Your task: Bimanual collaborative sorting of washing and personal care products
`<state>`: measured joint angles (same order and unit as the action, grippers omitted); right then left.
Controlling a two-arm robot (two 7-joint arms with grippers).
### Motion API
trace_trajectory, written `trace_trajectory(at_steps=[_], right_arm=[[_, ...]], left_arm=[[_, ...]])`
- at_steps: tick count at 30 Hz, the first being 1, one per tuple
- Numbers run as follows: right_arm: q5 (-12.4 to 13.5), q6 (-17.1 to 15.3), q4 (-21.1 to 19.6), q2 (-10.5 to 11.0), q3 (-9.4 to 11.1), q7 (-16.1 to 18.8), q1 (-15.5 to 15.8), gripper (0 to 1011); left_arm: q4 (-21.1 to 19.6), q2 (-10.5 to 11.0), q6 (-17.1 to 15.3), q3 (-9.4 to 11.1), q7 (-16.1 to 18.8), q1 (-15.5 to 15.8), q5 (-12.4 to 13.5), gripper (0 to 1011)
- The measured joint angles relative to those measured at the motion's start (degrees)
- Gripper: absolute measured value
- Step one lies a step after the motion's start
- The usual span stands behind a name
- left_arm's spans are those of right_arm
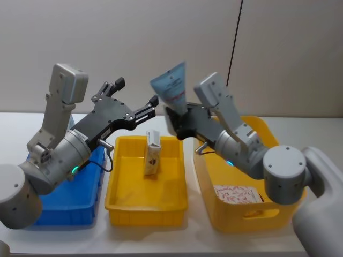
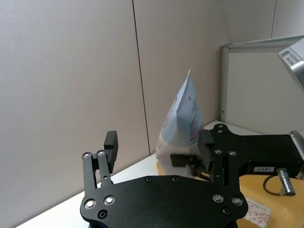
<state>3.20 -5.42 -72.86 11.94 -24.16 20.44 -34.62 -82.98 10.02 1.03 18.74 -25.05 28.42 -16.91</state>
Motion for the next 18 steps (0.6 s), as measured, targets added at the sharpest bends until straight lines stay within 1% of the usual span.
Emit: trace_trajectory(at_steps=[2,4,6,12,13,14,15,16,17,18], right_arm=[[-0.36,-1.05,-1.13,0.27,0.67,-1.52,0.78,146],[-0.46,-1.35,-1.59,0.40,0.96,-1.93,1.13,146],[-0.95,-2.79,-3.20,0.77,1.92,-3.84,2.25,146],[-1.76,-5.09,-5.66,1.35,3.73,-6.99,4.16,145],[-2.04,-5.80,-6.25,1.50,4.20,-7.96,4.72,166],[-2.13,-6.12,-6.54,1.56,4.45,-8.38,4.89,166],[-2.33,-6.75,-7.16,1.71,5.05,-9.20,5.43,206],[-2.33,-6.75,-7.16,1.71,5.05,-9.20,5.43,239],[-2.56,-7.45,-7.63,1.83,5.61,-10.11,5.93,282],[-2.65,-7.72,-7.82,1.87,5.88,-10.52,6.15,296]], left_arm=[[0.00,0.00,0.00,0.00,0.00,0.00,0.00,1001],[0.00,0.00,0.00,0.00,0.00,0.00,0.00,1001],[0.00,0.00,0.00,0.00,0.00,0.00,0.00,1001],[0.00,0.00,0.00,0.00,0.00,0.00,0.00,1001],[0.00,0.00,0.00,0.00,0.00,0.00,0.00,1001],[0.00,0.00,0.00,0.00,0.00,0.00,0.00,1001],[0.00,0.00,0.00,0.00,0.00,0.00,0.00,1001],[0.00,0.00,0.00,0.00,0.00,0.00,0.00,1001],[0.00,0.00,0.00,0.00,0.00,0.00,0.00,1001],[0.00,0.00,0.00,0.00,0.00,0.00,0.00,1001]])
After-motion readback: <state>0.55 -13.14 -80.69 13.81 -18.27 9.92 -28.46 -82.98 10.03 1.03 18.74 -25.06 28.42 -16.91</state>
